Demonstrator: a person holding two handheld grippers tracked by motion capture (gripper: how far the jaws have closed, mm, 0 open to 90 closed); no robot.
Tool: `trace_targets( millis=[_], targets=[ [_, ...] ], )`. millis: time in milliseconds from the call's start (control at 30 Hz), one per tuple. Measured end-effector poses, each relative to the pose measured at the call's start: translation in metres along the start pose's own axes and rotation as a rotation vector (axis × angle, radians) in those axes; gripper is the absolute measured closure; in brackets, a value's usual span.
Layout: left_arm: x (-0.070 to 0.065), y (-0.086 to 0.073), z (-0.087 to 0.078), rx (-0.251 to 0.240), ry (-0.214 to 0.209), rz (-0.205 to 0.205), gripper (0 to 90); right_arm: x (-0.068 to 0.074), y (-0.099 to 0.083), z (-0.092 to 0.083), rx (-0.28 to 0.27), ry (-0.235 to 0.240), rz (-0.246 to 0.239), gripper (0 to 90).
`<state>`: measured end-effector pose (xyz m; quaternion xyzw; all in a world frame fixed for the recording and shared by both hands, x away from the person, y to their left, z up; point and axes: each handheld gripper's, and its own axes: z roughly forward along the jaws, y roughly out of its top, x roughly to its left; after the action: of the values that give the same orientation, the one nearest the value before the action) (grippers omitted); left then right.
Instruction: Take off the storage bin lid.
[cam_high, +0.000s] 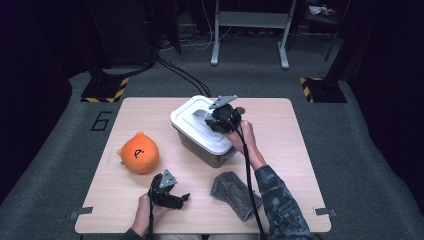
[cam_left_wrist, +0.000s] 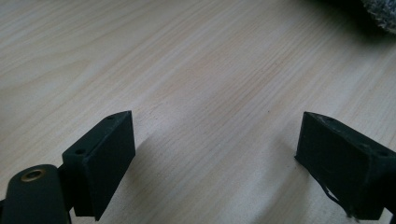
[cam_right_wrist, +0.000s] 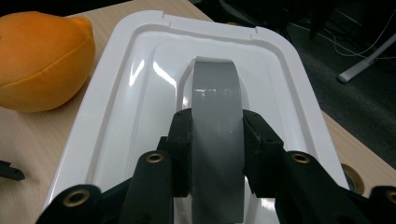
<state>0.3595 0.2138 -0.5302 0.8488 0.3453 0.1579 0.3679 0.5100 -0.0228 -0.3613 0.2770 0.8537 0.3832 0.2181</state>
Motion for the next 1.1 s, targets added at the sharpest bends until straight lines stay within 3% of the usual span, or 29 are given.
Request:
trace_targets(
  millis=[567,700,933,1100],
  targets=[
    [0.0,0.0,0.0,0.0,-0.001,0.0,11.1,-0.011,0.001,-0.025,-0.045,-0.029,0.015,66.6],
    [0.0,0.0,0.0,0.0,-0.001,-0.001,11.1,-0.017,-0.001,-0.035,-0.054,-0.052,0.041,66.6],
    [0.0,0.0,0.0,0.003,0.001,-0.001,11.1,-0.026,-0.004,-0.047,-0.058,-0.078,0.039,66.6],
    [0.0,0.0,0.0,0.003,0.002,-0.004,11.1,-0.035,-0.01,-0.058,-0.052,-0.111,0.074,66.6]
  ],
)
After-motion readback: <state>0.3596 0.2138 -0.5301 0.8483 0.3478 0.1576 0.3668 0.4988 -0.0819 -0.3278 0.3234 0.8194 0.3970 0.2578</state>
